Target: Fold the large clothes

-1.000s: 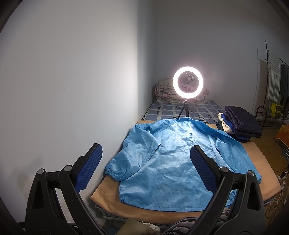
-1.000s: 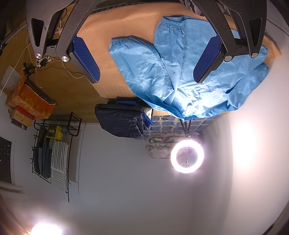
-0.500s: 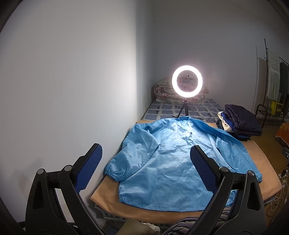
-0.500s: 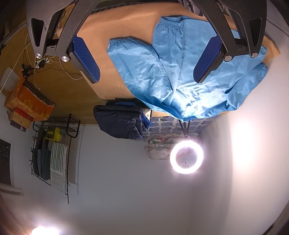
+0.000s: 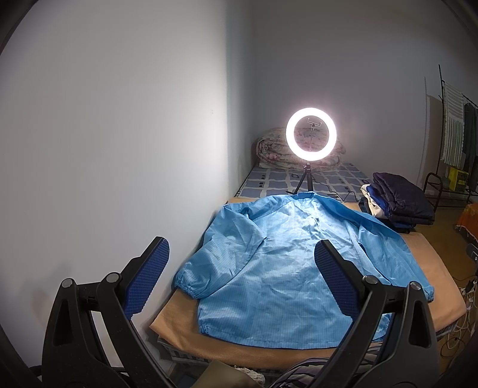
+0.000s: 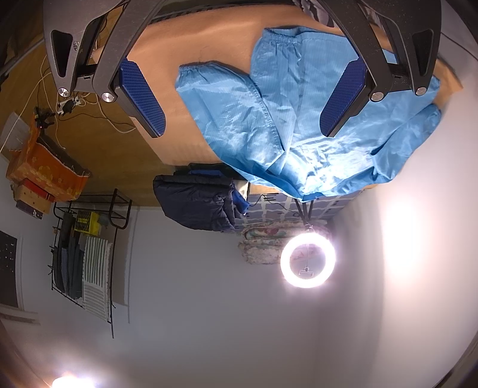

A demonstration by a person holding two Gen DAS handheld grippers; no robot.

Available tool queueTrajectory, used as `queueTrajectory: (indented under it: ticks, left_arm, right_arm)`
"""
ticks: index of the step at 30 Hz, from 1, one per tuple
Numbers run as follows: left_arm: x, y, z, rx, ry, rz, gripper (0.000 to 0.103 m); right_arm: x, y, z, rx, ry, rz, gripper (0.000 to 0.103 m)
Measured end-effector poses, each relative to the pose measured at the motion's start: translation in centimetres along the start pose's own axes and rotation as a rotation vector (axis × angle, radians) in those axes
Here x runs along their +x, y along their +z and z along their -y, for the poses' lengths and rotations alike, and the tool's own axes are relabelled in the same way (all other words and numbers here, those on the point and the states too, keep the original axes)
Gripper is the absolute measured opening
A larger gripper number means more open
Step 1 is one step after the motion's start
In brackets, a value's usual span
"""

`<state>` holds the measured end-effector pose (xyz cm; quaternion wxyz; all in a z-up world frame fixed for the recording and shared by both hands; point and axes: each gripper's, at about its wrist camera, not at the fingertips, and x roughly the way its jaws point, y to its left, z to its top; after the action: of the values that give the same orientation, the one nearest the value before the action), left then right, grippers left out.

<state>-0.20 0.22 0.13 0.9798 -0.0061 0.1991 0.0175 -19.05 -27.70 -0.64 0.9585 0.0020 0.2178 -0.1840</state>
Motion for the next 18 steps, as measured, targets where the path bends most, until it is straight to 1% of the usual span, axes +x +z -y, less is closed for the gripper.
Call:
queueTrajectory:
  ticks: [10, 18]
  left_arm:
    - [0.1, 0.0, 0.1, 0.002, 0.001, -0.002, 0.099]
    - [0.7, -0.6, -1.1, 0.000, 0.007, -0.009, 0.099]
  right_arm:
    - [0.0, -0.1, -0.2, -0.002, 0.002, -0.002, 0.102]
    - [0.3, -0.1, -0.6, -0.016, 0.005, -0.013, 0.102]
